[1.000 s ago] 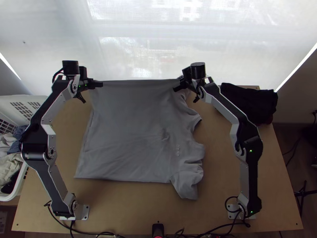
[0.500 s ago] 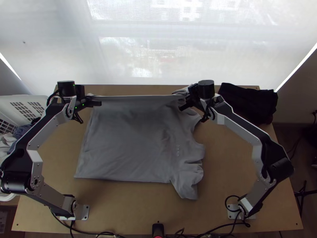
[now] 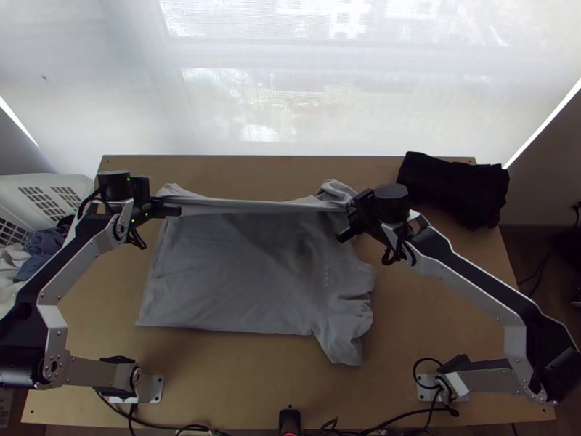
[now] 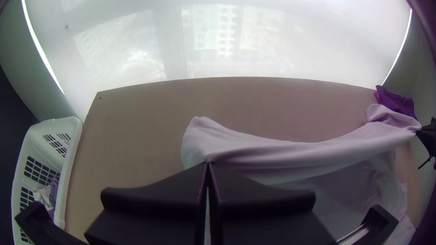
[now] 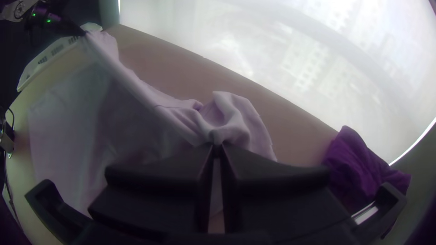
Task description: Fold the t-shirt
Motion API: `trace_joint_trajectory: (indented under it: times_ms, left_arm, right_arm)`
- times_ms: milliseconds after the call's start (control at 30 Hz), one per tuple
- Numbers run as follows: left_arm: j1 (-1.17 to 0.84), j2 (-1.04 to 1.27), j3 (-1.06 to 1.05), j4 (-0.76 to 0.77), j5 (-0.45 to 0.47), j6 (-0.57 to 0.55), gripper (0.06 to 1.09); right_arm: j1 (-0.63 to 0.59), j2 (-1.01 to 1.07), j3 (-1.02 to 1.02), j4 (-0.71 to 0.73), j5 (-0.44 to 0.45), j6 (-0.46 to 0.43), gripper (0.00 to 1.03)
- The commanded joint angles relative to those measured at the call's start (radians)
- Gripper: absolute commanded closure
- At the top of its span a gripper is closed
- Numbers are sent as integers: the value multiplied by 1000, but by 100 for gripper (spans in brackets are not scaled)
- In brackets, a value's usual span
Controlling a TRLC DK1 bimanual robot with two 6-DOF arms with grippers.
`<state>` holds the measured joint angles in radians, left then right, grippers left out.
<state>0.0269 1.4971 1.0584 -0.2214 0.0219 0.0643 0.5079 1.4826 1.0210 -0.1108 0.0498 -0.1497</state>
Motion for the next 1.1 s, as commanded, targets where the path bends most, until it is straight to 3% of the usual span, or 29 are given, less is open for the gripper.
trace_joint_trajectory:
  times_ms: [0, 867, 933, 1000, 1067]
  left_arm:
    - [21, -29, -58, 10, 0, 14, 105]
    - [19, -26, -284, 99, 0, 60, 105]
    - [18, -9, -296, 99, -2, 65, 104]
    - [16, -5, -308, 86, 0, 69, 83]
    - [16, -17, -313, 54, 0, 66, 58]
  right_arm:
    - [58, -64, -73, -33, 1, 18, 100]
    - [162, -16, -248, -27, 1, 24, 97]
    - [167, -15, -260, -27, 1, 29, 68]
    - [167, -16, -262, -29, 1, 29, 34]
    - [165, -28, -256, -38, 1, 27, 9]
